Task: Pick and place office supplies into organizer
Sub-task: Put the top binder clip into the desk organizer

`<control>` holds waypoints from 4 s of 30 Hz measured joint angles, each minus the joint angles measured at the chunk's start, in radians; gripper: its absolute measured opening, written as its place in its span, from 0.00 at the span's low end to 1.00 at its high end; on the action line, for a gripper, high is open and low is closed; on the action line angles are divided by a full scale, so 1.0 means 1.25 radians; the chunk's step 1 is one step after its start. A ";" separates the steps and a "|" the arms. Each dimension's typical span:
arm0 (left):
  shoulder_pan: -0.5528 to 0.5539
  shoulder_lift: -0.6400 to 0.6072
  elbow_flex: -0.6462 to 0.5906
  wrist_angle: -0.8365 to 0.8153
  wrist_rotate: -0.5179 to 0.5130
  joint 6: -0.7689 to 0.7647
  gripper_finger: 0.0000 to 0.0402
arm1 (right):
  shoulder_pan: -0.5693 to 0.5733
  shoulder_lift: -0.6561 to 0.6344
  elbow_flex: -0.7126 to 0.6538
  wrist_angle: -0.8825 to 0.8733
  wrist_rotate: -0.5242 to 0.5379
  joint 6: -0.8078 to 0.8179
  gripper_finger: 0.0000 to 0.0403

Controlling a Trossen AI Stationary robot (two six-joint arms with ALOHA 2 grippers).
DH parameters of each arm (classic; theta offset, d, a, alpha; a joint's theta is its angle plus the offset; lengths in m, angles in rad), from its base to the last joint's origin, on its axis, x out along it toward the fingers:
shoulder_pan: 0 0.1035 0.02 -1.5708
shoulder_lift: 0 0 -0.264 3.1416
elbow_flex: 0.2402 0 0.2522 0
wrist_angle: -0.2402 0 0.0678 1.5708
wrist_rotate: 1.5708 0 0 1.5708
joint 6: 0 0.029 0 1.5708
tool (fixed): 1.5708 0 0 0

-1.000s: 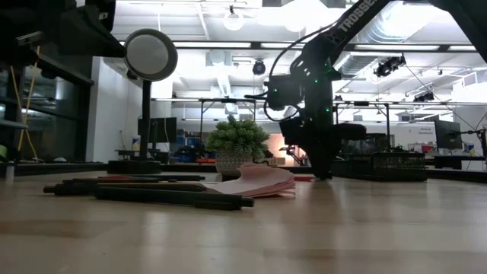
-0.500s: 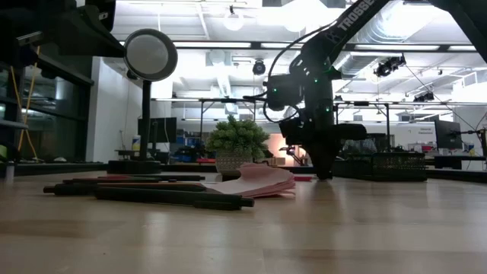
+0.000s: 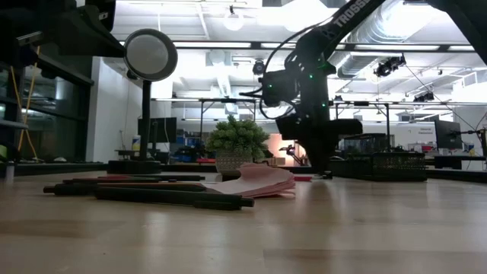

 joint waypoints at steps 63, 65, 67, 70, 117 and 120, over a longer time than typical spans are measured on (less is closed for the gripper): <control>0.000 0.000 0.000 -0.002 0.000 0.000 0.00 | -0.163 0.083 0.312 -0.325 0.216 0.454 0.00; 0.000 0.000 0.000 -0.002 0.000 0.000 0.00 | -0.189 0.083 0.308 -0.335 0.193 0.516 0.00; 0.000 0.000 0.000 -0.002 0.000 0.000 0.00 | -0.210 0.083 0.307 -0.340 0.171 0.565 0.00; 0.000 0.000 0.000 -0.002 0.000 0.000 0.00 | -0.232 0.082 0.307 -0.340 0.120 0.624 0.00; 0.000 0.000 0.000 -0.004 0.001 -0.001 0.00 | -0.262 0.158 0.308 -0.376 0.182 0.820 0.05; 0.000 0.000 0.000 -0.004 0.001 0.000 0.00 | -0.261 0.158 0.308 -0.375 0.191 0.817 0.10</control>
